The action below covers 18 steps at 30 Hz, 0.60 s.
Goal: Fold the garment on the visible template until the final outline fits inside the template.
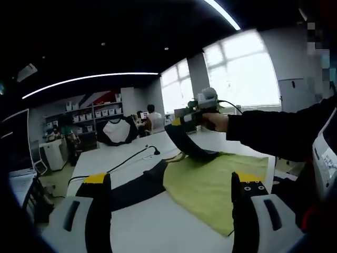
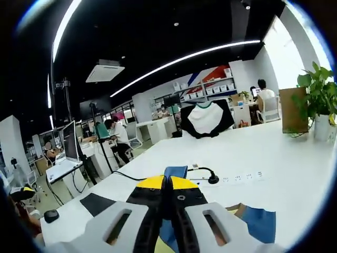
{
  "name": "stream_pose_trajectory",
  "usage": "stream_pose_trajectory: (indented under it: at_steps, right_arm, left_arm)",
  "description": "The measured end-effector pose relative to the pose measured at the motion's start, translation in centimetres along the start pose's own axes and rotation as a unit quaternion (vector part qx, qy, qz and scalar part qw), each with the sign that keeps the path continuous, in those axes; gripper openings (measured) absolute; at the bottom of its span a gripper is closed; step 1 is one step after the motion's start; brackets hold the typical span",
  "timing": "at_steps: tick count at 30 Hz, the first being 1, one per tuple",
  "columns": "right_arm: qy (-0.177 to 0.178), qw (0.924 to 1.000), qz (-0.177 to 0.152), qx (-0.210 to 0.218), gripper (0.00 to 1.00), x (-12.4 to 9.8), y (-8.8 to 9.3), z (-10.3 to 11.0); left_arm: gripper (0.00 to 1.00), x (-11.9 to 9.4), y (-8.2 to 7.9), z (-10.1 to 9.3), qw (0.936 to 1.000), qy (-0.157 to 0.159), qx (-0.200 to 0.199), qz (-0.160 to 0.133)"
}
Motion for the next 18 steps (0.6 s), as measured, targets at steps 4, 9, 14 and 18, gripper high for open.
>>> stream_pose_trajectory:
  at_steps: [4,9,14,18]
  right_arm:
    - [0.0,1.0,0.007,0.002,0.0,0.6,1.0,0.5]
    - [-0.005,0.9997,0.023,0.001,0.0,1.4,2.5,1.3]
    - [-0.007,0.9992,0.039,0.0,0.0,2.0,4.0,2.0]
    - [-0.003,0.9988,0.047,-0.013,0.0,2.3,5.1,2.5]
  left_arm:
    - [1.0,-0.4,0.1,0.4,1.0,-0.004,0.006,0.002]
    - [1.0,-0.8,-0.2,0.9,0.9999,-0.009,0.004,-0.009]
    - [1.0,-0.9,-0.3,1.1,0.9999,-0.009,0.003,-0.012]
    - [1.0,-0.7,-0.1,1.1,0.9999,-0.006,0.002,-0.009]
Point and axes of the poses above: the point that each gripper's makers call its tool centre point, and the gripper's own axes: x roughly forward along the fingers, z roughly to its left, y roughly out of its underside, the point moved 10 cm from there along -x, roughly backward along the fingers, and after that the axes turned 4 degrees about -x, right-handed, at the moved point
